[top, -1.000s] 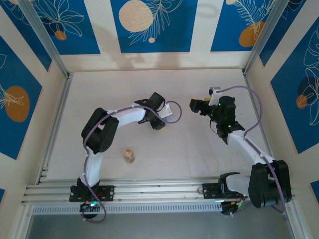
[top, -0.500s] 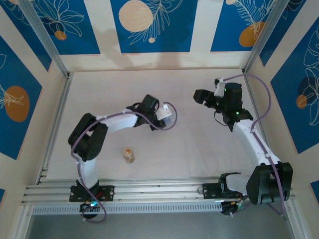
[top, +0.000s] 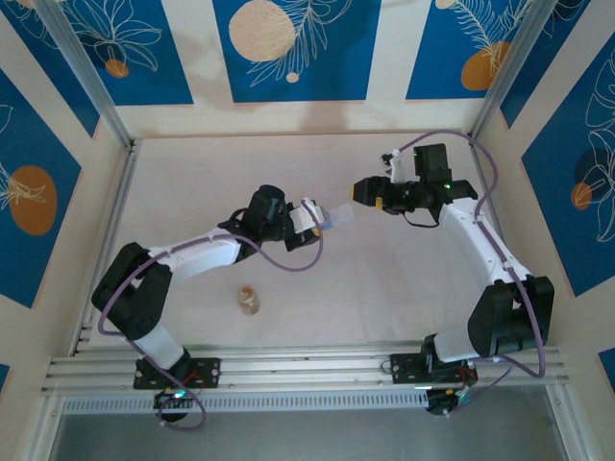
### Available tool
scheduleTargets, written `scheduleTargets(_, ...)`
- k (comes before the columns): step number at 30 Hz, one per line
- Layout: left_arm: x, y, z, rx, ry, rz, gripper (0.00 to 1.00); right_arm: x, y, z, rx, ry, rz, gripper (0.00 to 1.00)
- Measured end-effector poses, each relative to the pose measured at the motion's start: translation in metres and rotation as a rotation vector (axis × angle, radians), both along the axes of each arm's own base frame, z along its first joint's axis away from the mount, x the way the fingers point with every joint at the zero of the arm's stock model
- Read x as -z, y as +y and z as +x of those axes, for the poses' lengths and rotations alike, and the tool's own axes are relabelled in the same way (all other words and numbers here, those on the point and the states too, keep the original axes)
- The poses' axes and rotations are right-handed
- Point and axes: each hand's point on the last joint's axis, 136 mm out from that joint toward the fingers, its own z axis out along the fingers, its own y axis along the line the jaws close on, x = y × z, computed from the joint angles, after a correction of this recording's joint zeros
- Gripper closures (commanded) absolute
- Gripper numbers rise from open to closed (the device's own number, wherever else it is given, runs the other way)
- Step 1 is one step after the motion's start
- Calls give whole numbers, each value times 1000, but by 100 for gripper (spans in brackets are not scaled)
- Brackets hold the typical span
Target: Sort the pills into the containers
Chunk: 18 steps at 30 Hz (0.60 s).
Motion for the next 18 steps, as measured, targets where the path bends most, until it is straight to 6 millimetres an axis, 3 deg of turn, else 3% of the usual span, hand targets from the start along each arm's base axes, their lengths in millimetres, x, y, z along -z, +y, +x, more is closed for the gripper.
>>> scheduleTargets(5,8,3,-8,20,17,5,67,-1,25,-11,-124,21,-10,30)
scheduleTargets(9,-1,5,-15,34,4,-15,67,8,36,-13,-176,39,-52,30)
scheduleTargets(18,-18,6,-18,40,-39,-54,68,22,35,-16,-187,69,-123,33)
